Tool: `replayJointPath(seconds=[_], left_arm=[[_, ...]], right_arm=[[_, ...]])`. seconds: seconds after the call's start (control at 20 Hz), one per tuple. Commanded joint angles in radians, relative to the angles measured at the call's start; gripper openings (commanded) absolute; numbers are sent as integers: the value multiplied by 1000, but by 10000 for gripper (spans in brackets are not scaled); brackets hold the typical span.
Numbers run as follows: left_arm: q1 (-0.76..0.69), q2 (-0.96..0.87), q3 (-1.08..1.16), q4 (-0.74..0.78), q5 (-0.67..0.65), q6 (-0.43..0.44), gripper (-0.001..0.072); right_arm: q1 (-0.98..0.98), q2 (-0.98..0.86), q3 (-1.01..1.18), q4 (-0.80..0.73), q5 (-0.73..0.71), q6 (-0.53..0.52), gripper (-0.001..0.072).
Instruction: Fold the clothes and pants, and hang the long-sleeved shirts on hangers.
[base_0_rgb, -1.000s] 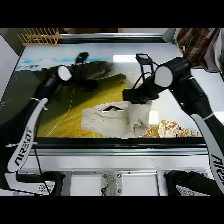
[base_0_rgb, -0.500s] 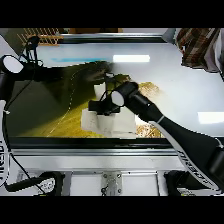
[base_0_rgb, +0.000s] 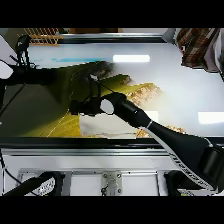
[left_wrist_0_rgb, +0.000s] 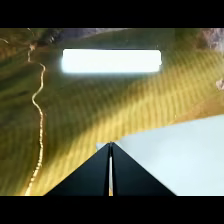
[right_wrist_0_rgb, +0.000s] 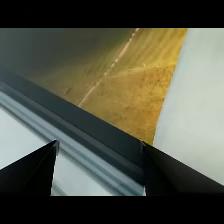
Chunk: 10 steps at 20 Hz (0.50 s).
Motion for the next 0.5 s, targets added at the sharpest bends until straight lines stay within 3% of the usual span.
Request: replayJointPath(seconds=[0.0, 0.15, 0.3, 0.45], left_arm=[[-45, 122, -209, -14, 29, 0, 12], [-163, 214, -427, -105, 69, 14, 12], [-288, 248, -578, -98, 78, 14, 12], [-309, 251, -712, -98, 95, 11, 12]], right_arm=[[-76, 114, -67, -91, 71, -37, 559], [-209, 256, -216, -112, 144, -51, 559], [-347, 404, -374, -114, 172, -52, 559], [-459, 523, -508, -114, 180, -52, 559]])
